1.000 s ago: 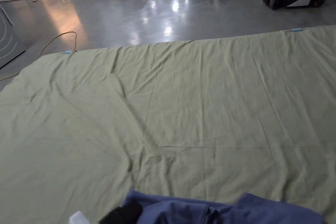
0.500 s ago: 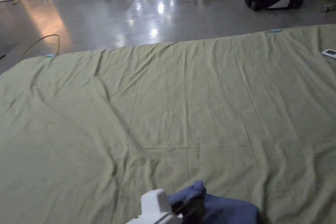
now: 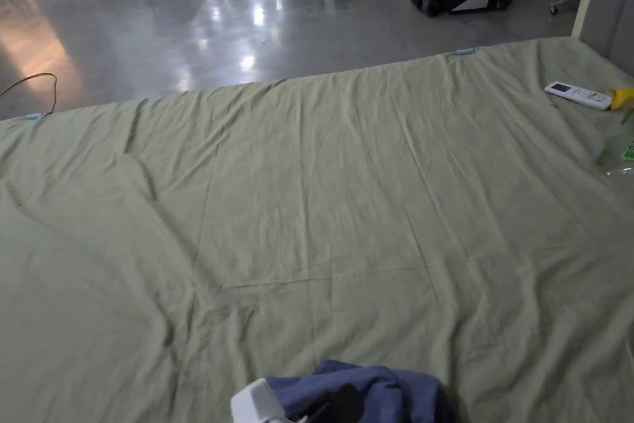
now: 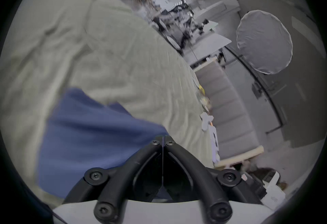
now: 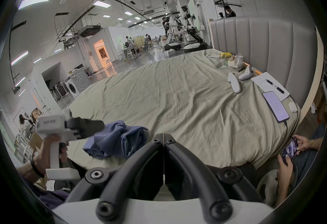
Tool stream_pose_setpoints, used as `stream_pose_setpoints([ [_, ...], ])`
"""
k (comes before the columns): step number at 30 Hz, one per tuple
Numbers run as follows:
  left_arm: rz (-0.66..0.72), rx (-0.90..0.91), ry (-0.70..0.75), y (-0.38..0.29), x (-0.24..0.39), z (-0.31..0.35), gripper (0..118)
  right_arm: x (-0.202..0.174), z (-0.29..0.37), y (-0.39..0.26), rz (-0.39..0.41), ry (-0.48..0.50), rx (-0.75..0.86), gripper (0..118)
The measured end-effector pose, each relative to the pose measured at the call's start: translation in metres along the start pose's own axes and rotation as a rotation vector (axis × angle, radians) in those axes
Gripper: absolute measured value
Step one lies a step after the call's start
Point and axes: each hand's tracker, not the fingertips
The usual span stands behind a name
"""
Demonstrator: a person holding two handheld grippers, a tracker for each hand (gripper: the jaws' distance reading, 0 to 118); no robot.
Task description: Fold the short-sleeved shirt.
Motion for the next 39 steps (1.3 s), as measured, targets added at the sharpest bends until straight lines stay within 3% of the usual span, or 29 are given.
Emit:
stream_pose_setpoints([
  [2, -0.008, -0.11, -0.035, -0.021, 0.0, -0.029, 1, -0.003, -0.001, 0.0, -0.001, 0.004, 0.0, 0],
  [5, -0.195, -0.281, 0.125, -0.051, 0.002, -0.073, 0, -0.008, -0.003, -0.002, 0.012, 0.018, -0.013, 0],
  [7, -0.174, -0.196, 0.054, -0.065, 0.0, -0.079, 0, -0.013, -0.006, -0.003, 0.028, 0.024, -0.024, 0],
  [11, -0.206, -0.215, 0.096, -0.051, 0.02, -0.069, 0, -0.019, -0.029, -0.01, -0.017, 0.111, -0.106, 0],
  [13, -0.221, -0.175, 0.066, -0.041, 0.029, -0.051, 0, -0.028, -0.053, -0.012, -0.011, 0.138, -0.178, 0],
  [17, -0.242, 0.046, -0.055, -0.012, 0.037, 0.024, 0, -0.063, -0.109, -0.012, 0.095, 0.24, -0.251, 0],
  [21, -0.216, 0.145, 0.052, 0.006, 0.014, 0.084, 0, -0.089, -0.162, -0.006, 0.073, 0.346, -0.299, 0],
  [23, -0.154, 0.153, 0.078, 0.011, -0.007, 0.102, 1, -0.095, -0.193, -0.01, 0.097, 0.333, -0.381, 0],
  [24, -0.136, 0.148, 0.088, 0.012, -0.017, 0.106, 5, -0.096, -0.205, -0.016, 0.147, 0.255, -0.427, 0],
  [26, -0.104, 0.137, 0.129, 0.014, -0.038, 0.11, 43, -0.092, -0.226, -0.028, 0.233, 0.176, -0.507, 0],
  [28, -0.08, 0.145, 0.202, 0.016, -0.056, 0.11, 93, -0.089, -0.225, -0.016, 0.117, 0.186, -0.501, 0],
  [29, -0.066, 0.116, 0.2, 0.021, -0.068, 0.104, 102, -0.09, -0.226, -0.014, 0.085, 0.176, -0.531, 0],
  [32, 0.012, -0.005, 0.121, 0.031, -0.091, 0.074, 104, -0.092, -0.228, -0.015, 0.14, 0.184, -0.53, 0],
  [35, 0.102, -0.107, 0.053, 0.04, -0.104, 0.036, 104, -0.09, -0.228, -0.016, 0.129, 0.188, -0.526, 0],
  [39, 0.109, -0.189, -0.071, 0.048, -0.102, -0.006, 103, -0.091, -0.223, -0.021, 0.122, 0.183, -0.505, 0],
])
